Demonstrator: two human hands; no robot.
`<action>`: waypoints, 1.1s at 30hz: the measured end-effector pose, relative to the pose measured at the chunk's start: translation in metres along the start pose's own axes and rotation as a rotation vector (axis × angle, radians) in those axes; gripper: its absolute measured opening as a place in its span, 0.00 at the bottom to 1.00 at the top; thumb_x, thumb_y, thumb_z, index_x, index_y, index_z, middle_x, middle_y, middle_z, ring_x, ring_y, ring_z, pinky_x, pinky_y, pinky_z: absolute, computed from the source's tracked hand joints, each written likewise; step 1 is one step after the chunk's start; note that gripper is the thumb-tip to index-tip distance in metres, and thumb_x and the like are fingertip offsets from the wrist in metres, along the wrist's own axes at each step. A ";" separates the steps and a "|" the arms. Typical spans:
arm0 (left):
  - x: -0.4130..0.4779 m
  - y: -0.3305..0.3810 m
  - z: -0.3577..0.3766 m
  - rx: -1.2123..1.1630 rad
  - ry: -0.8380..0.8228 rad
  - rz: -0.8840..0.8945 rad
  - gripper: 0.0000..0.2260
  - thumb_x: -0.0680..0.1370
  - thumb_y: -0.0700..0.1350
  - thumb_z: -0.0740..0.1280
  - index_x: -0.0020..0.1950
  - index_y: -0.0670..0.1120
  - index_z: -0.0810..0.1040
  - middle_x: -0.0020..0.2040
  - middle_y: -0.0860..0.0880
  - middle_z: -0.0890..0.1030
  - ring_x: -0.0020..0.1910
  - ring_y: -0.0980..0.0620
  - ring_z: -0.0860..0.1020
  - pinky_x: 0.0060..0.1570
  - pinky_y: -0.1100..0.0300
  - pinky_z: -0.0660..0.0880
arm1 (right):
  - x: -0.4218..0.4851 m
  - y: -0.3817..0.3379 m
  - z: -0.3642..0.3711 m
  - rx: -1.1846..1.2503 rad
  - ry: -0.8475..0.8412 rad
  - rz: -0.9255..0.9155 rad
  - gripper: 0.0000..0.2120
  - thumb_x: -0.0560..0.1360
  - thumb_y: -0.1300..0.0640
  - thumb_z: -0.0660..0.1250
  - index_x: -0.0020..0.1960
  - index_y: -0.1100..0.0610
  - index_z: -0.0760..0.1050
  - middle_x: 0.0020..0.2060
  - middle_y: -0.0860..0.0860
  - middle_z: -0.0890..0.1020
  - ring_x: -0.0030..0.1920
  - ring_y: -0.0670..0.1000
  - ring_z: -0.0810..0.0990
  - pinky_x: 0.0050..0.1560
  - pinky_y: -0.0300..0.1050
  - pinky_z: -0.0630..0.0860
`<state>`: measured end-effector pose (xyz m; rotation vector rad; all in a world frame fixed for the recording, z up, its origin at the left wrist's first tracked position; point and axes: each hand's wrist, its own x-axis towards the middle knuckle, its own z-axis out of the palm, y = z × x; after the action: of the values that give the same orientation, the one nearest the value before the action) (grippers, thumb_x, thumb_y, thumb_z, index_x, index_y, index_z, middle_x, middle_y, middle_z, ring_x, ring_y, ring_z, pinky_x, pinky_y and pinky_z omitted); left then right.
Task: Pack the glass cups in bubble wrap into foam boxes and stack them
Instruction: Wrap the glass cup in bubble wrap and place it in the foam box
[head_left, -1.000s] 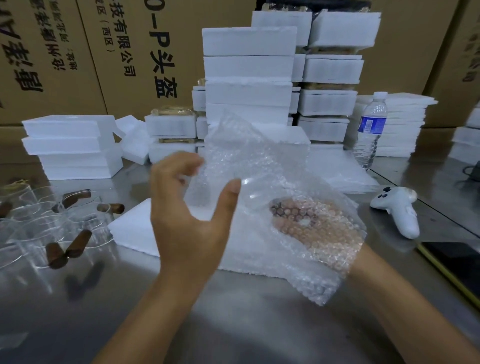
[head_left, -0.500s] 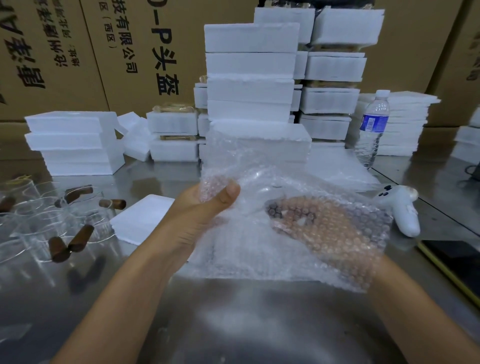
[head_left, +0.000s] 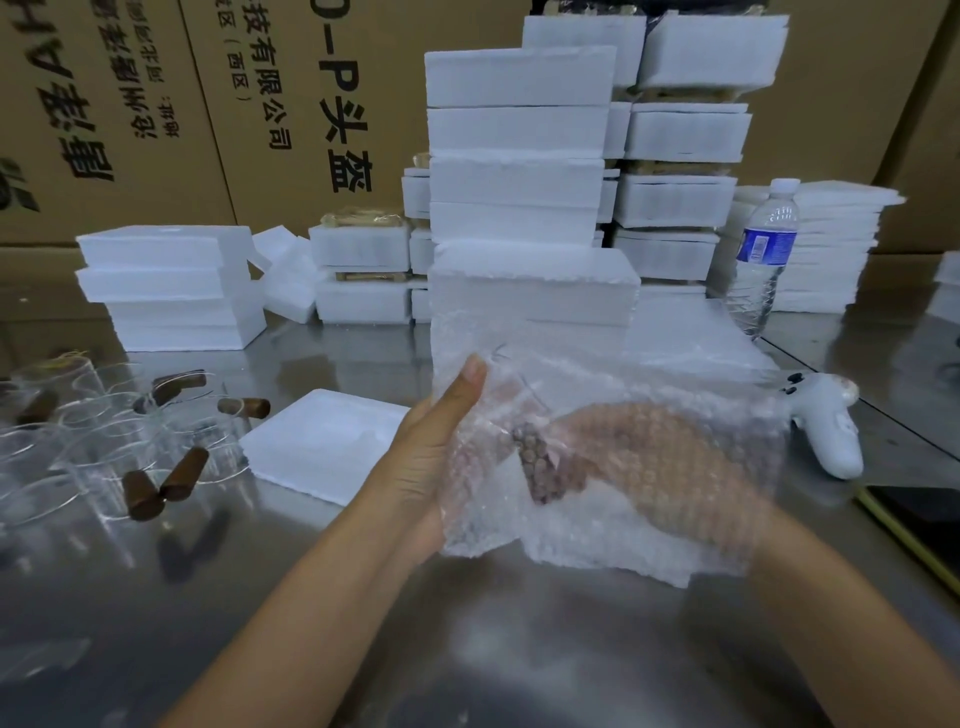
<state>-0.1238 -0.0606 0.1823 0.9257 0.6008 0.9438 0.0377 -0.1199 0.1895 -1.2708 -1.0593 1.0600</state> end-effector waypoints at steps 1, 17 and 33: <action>0.000 0.002 0.000 -0.082 -0.010 -0.016 0.22 0.62 0.59 0.70 0.50 0.49 0.83 0.48 0.46 0.85 0.45 0.49 0.84 0.37 0.55 0.81 | 0.004 -0.003 -0.001 -0.088 0.007 -0.095 0.01 0.74 0.60 0.65 0.43 0.55 0.74 0.30 0.46 0.79 0.35 0.43 0.78 0.47 0.34 0.76; 0.011 0.001 -0.013 -0.419 -0.160 0.086 0.38 0.63 0.69 0.60 0.62 0.44 0.76 0.58 0.39 0.81 0.55 0.40 0.81 0.44 0.44 0.80 | -0.001 0.014 0.005 -0.604 0.060 -0.371 0.24 0.57 0.27 0.68 0.46 0.41 0.78 0.46 0.32 0.80 0.50 0.29 0.74 0.47 0.23 0.67; 0.014 -0.010 -0.009 -0.247 -0.098 0.231 0.31 0.70 0.58 0.66 0.70 0.45 0.71 0.65 0.42 0.77 0.65 0.44 0.75 0.68 0.45 0.67 | 0.010 0.007 -0.003 -0.149 0.070 -0.570 0.05 0.67 0.48 0.69 0.36 0.48 0.80 0.32 0.45 0.82 0.36 0.43 0.80 0.45 0.34 0.74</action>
<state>-0.1203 -0.0475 0.1688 0.8237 0.2891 1.1439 0.0420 -0.1108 0.1828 -1.0177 -1.3580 0.5076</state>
